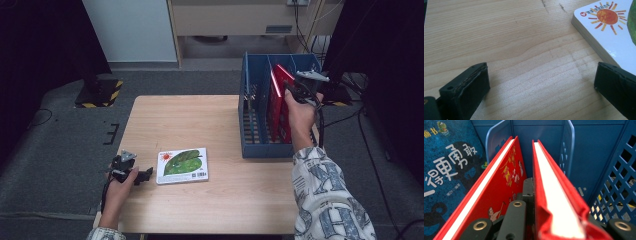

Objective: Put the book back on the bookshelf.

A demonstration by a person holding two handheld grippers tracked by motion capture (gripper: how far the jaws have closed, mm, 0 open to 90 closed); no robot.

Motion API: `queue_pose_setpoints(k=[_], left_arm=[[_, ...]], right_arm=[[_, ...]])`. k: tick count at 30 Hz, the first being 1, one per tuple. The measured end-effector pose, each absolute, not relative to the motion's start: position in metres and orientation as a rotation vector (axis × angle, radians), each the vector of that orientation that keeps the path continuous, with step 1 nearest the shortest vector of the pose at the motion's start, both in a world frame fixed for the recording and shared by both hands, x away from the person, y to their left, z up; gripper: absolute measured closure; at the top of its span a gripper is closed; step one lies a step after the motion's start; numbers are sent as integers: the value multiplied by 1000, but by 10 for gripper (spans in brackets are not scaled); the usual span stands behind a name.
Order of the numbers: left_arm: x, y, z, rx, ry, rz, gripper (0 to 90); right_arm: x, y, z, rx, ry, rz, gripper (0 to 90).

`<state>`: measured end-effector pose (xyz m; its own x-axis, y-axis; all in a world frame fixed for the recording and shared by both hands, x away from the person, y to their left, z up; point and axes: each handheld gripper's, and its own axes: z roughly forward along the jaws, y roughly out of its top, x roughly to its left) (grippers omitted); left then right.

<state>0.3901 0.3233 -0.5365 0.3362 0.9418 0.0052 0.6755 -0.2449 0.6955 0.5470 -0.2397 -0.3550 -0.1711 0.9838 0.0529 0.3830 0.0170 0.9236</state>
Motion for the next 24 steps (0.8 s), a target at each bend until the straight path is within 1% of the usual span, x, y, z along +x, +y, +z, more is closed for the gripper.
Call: queue_pose_setpoints(k=[11, 24], left_arm=[[391, 323, -537, 2008, 1410, 576, 0], [393, 323, -537, 2013, 1403, 573, 0]], right_arm=[[543, -236, -353, 1419, 1653, 1124, 782], [523, -242, -351, 1436, 1707, 1076, 777]])
